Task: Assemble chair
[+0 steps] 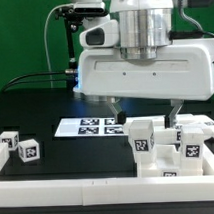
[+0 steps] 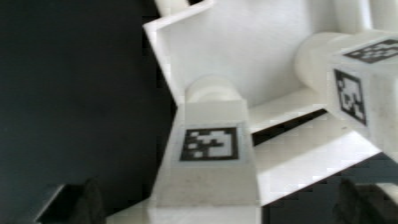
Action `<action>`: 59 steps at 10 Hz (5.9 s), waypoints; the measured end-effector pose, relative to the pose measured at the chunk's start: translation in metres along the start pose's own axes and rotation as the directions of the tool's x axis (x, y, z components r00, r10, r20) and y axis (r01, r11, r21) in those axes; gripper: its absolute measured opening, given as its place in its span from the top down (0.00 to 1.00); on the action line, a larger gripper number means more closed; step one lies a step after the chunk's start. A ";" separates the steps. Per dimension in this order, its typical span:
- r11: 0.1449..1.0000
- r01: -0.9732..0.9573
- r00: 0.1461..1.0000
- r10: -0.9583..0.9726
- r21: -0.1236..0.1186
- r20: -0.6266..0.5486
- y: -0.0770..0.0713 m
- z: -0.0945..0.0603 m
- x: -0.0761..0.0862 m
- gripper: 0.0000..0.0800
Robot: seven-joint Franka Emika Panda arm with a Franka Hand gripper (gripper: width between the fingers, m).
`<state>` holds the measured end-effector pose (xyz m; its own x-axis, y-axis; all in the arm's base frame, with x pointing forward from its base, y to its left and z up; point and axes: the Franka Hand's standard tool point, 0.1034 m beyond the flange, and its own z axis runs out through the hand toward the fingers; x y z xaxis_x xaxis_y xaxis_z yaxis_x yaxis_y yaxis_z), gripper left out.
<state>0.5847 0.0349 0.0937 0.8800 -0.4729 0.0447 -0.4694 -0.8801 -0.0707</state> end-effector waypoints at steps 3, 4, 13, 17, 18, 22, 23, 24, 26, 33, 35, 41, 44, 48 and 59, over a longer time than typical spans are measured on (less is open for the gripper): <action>0.999 -0.033 0.999 0.033 -0.001 -0.020 -0.003 0.003 0.001 0.19; 0.996 -0.085 0.996 0.085 0.001 -0.019 -0.003 0.003 0.000 0.35; 0.537 -0.843 0.538 0.843 0.036 0.008 -0.016 0.005 -0.005 0.65; 0.251 -0.964 0.256 0.965 0.092 0.048 -0.027 0.007 -0.006 0.64; 0.270 -0.958 0.275 0.960 0.093 0.046 -0.027 0.007 -0.006 0.64; 0.729 -0.682 0.731 0.682 0.055 0.011 -0.029 0.002 -0.004 0.22; 0.797 -0.601 0.798 0.602 0.056 0.002 -0.026 0.003 -0.003 0.22; 0.820 -0.570 0.821 0.571 0.055 0.000 -0.026 0.003 -0.003 0.19; 0.896 -0.441 0.897 0.442 0.054 -0.010 -0.026 0.003 -0.003 0.19; 0.995 -0.099 0.993 0.100 0.015 -0.070 -0.028 0.010 -0.001 0.52; 0.962 -0.272 0.960 0.273 0.028 -0.065 -0.028 0.010 -0.001 0.64; 0.482 -0.869 0.489 0.871 0.114 0.042 -0.027 0.012 0.005 0.64; 0.532 -0.839 0.539 0.842 0.114 0.033 -0.027 0.013 0.004 0.64; 0.949 -0.307 0.947 0.312 0.068 -0.070 -0.024 0.011 0.008 0.23; 0.973 -0.231 0.969 0.231 0.007 -0.090 -0.028 0.013 0.006 0.64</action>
Offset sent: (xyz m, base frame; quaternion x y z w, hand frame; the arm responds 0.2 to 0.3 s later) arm 0.0000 0.0000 0.0000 0.0000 0.0000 0.0000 1.0000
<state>0.6037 0.0576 0.0830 0.7376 -0.6650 0.1170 -0.6596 -0.7467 -0.0856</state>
